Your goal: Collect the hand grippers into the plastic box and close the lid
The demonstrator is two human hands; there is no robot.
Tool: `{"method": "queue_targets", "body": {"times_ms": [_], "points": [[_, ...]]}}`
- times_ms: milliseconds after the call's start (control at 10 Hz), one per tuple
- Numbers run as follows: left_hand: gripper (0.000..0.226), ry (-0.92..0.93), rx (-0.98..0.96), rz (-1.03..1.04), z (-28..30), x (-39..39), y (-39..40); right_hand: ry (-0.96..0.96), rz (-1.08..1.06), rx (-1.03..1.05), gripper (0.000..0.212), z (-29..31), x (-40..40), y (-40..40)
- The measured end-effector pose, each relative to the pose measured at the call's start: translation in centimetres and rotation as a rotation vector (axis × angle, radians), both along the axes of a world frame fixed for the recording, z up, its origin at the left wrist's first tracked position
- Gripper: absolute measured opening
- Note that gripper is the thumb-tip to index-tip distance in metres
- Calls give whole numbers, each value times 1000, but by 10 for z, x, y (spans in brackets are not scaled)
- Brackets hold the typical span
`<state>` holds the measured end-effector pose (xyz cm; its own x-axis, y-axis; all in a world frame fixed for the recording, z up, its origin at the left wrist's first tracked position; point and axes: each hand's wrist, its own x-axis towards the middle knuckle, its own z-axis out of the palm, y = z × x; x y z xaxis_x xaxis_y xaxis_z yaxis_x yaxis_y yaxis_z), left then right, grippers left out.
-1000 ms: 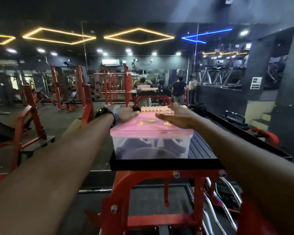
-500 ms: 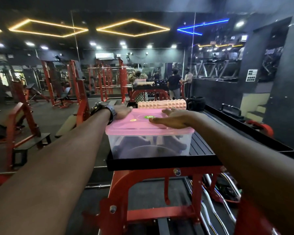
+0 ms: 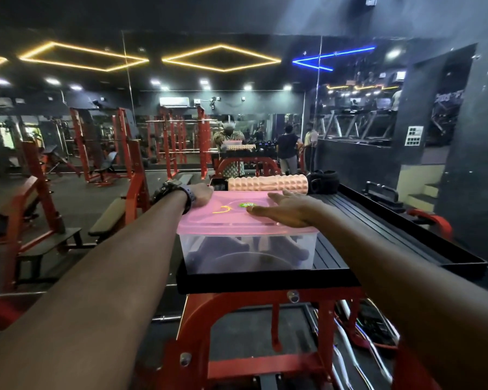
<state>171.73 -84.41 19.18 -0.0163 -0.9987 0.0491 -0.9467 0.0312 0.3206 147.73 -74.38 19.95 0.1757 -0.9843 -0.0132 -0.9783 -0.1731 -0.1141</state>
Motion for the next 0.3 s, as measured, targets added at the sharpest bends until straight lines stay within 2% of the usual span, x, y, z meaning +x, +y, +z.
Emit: {"method": "queue_targets", "body": {"times_ms": [200, 300], "points": [[58, 0, 21, 36, 6, -6, 15, -20, 16, 21, 107, 7, 0, 4], [62, -21, 18, 21, 13, -10, 15, -111, 110, 70, 103, 15, 1, -1]]}}
